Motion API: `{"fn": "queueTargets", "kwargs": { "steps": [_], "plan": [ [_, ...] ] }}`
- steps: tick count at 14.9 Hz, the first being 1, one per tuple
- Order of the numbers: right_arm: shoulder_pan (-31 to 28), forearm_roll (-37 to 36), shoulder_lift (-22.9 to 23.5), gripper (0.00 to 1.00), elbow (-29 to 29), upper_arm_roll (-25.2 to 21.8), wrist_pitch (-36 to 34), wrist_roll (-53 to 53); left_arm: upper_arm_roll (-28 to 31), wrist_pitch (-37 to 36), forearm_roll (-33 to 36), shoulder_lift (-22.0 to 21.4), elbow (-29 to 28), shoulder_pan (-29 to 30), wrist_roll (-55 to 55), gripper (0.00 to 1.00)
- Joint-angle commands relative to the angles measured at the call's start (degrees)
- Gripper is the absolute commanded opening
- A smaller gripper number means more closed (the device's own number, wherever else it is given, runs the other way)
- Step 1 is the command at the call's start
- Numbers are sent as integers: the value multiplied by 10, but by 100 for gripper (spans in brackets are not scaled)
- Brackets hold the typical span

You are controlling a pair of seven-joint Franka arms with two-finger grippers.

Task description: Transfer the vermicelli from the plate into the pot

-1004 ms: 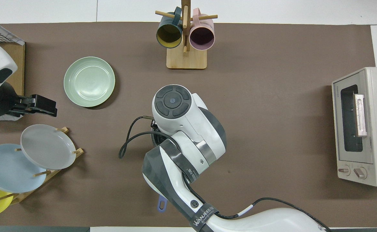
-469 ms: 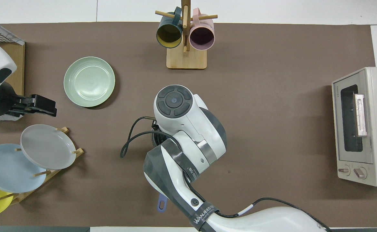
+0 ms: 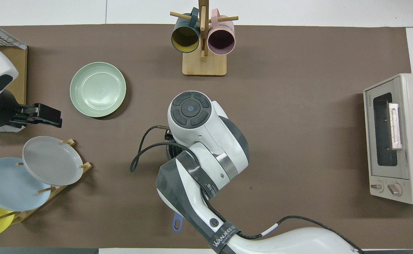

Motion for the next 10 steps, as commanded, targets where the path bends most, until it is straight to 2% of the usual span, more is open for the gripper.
{"fn": "queueTargets", "kwargs": {
  "steps": [1, 7, 10],
  "plan": [
    [-13, -32, -23, 100, 4, 1, -13, -23, -4, -6, 6, -3, 3, 7, 3, 100],
    [-136, -33, -110, 100, 3, -1, -105, -179, -4, -7, 6, -3, 3, 7, 3, 100],
    [-191, -34, -154, 100, -1, -1, -152, -222, -4, -7, 6, -3, 3, 7, 3, 100]
  ]
}}
